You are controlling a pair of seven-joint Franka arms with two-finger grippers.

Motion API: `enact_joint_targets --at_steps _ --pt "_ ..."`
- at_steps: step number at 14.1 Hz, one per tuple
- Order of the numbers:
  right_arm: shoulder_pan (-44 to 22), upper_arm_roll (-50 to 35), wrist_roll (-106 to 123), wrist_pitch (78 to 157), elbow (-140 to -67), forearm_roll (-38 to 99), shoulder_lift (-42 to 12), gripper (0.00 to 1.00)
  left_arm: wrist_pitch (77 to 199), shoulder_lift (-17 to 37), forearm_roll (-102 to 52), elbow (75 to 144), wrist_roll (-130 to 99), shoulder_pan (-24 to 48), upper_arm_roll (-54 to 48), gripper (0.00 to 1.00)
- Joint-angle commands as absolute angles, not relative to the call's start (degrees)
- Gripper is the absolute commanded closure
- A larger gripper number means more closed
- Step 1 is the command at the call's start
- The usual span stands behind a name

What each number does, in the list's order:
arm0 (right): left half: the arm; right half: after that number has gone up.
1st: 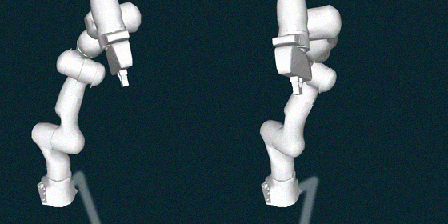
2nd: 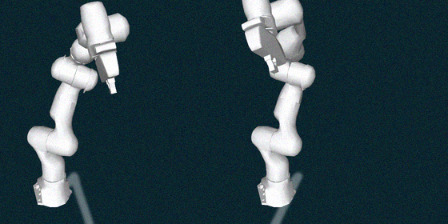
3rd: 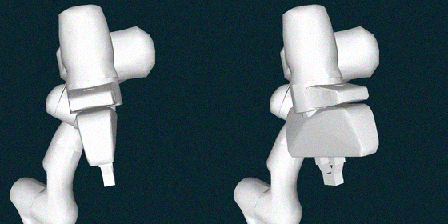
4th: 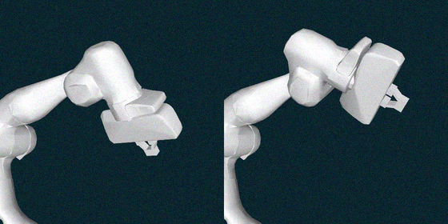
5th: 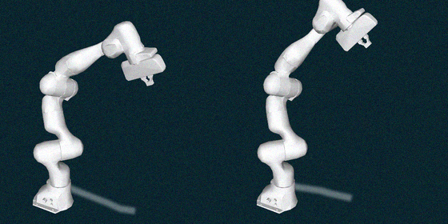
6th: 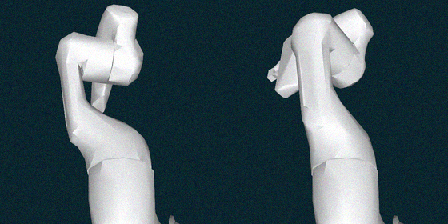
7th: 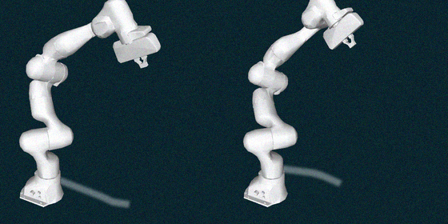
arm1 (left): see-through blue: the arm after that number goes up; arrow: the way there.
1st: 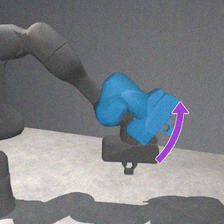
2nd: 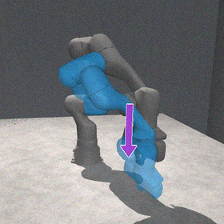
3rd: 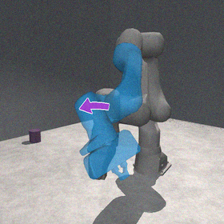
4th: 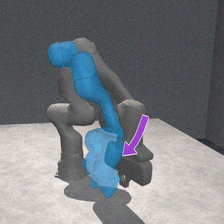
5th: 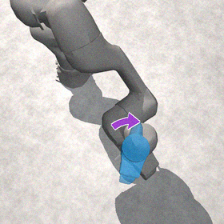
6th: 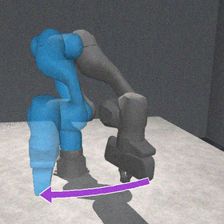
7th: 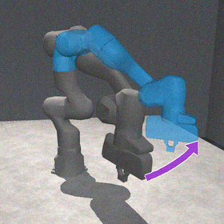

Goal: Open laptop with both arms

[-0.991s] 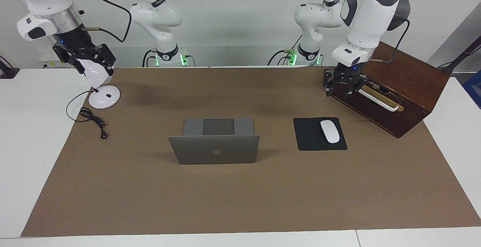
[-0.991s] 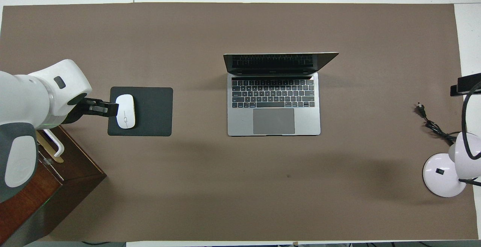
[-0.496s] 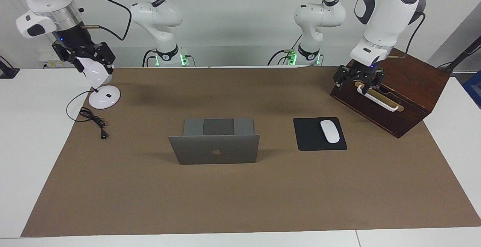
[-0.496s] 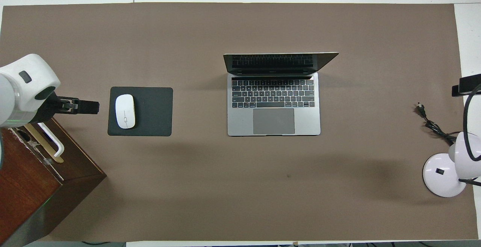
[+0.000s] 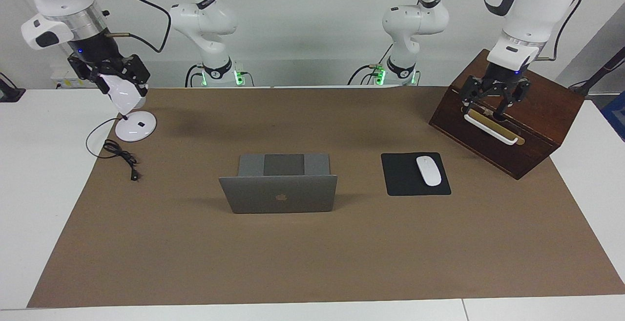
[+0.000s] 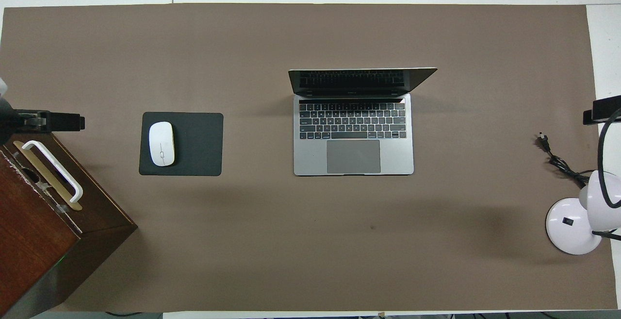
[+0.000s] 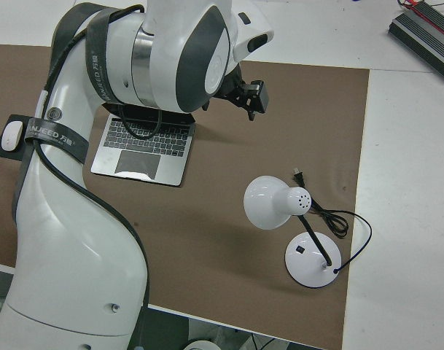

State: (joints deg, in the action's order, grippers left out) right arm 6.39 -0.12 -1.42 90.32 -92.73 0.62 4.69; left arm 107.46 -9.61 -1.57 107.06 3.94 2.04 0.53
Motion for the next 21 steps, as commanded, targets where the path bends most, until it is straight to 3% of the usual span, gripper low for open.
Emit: enact_joint_targets --at_steps 1,4,21 --pt "7.9 -1.2 0.1 89.6 -92.7 0.8 5.3 0.0 100.0 -5.0 -1.2 97.2 3.5 1.4 0.2 0.0" --pt "7.9 -1.2 0.1 89.6 -92.7 0.7 5.3 0.0 93.0 -2.5 -1.3 90.9 3.5 1.2 0.2 0.0" --pt "8.0 -1.2 0.1 89.2 -93.0 0.6 5.3 0.0 92.3 -0.9 -1.0 91.5 3.6 0.5 0.1 0.0"
